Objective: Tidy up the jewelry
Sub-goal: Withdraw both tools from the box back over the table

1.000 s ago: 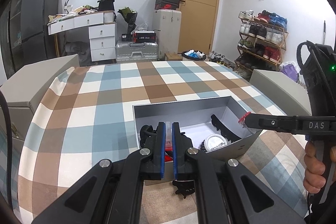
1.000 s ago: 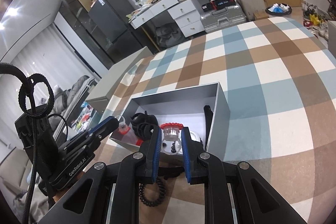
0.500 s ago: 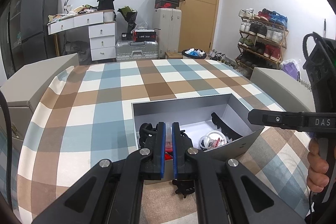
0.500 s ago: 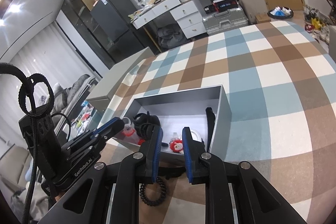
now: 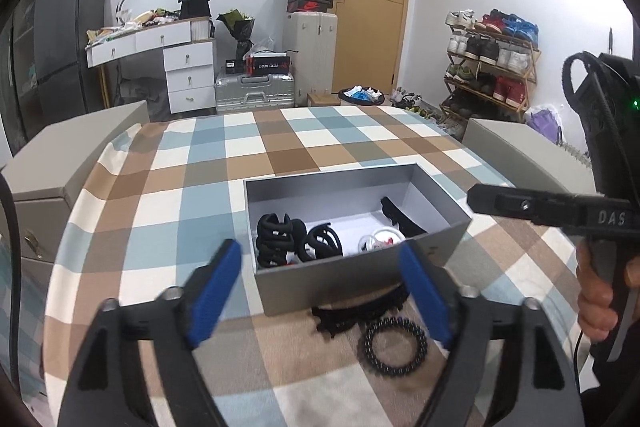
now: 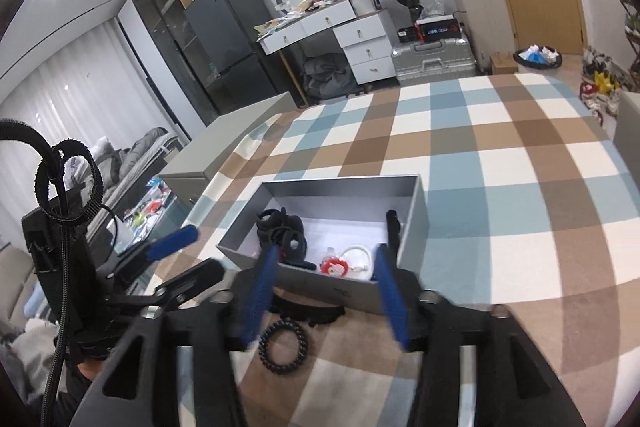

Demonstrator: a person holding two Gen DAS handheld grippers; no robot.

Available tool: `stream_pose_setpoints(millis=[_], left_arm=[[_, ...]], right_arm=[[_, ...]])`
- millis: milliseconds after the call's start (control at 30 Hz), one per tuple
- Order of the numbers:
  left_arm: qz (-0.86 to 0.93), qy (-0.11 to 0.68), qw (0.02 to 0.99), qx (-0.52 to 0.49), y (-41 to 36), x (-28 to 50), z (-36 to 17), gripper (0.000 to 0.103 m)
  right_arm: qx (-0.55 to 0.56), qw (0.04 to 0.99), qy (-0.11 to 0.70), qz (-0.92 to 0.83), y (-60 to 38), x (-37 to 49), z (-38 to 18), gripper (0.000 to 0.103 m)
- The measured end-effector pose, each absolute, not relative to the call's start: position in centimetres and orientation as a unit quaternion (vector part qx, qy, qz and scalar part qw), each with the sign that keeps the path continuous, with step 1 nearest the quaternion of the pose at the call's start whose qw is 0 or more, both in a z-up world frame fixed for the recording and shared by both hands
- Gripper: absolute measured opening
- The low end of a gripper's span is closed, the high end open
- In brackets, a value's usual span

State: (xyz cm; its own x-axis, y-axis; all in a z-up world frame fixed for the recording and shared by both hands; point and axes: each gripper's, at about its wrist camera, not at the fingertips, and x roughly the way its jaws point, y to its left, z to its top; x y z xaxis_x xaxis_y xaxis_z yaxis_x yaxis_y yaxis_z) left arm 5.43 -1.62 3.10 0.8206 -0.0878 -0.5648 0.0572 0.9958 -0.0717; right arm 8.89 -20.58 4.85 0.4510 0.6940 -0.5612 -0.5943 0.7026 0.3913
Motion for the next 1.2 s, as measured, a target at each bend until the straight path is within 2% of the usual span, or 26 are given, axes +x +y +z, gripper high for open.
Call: stream_pose_setpoints(millis=[33,67,133,200,333,1200], left_arm=[[-0.037,0.297,0.954,-0.024,-1.7,5.2,3.1,0.082],[-0.036,0.299,0.953,-0.022,-1.8,4.9,3.0,0.083],[-0.033,0.304,0.952,-0.02,-1.9,4.4,2.7,0.094],[-0.029,0.307,0.951,-0.022,-1.9,3.8,2.1,0.102],[-0.033,0.329,0.943,-0.033,-2.2,3.6,1.0,0.102],[-0.068,0.385,0.92,0.017,-5.7,4.0,-1.7,0.102]], right_arm=[[0.067,0.85,0.359,0.379,-20.8,8.7,4.9,0.07],[0.065,0.851,0.358,0.379,-21.1,8.5,4.8,0.073],[0.063,0.852,0.358,0.376,-21.7,8.0,4.6,0.085],[0.069,0.851,0.361,0.375,-22.5,7.5,4.0,0.091],[0.061,0.855,0.377,0.351,-23.1,6.9,3.0,0.103],[-0.007,0.859,0.39,0.332,-21.5,4.6,0.5,0.103]])
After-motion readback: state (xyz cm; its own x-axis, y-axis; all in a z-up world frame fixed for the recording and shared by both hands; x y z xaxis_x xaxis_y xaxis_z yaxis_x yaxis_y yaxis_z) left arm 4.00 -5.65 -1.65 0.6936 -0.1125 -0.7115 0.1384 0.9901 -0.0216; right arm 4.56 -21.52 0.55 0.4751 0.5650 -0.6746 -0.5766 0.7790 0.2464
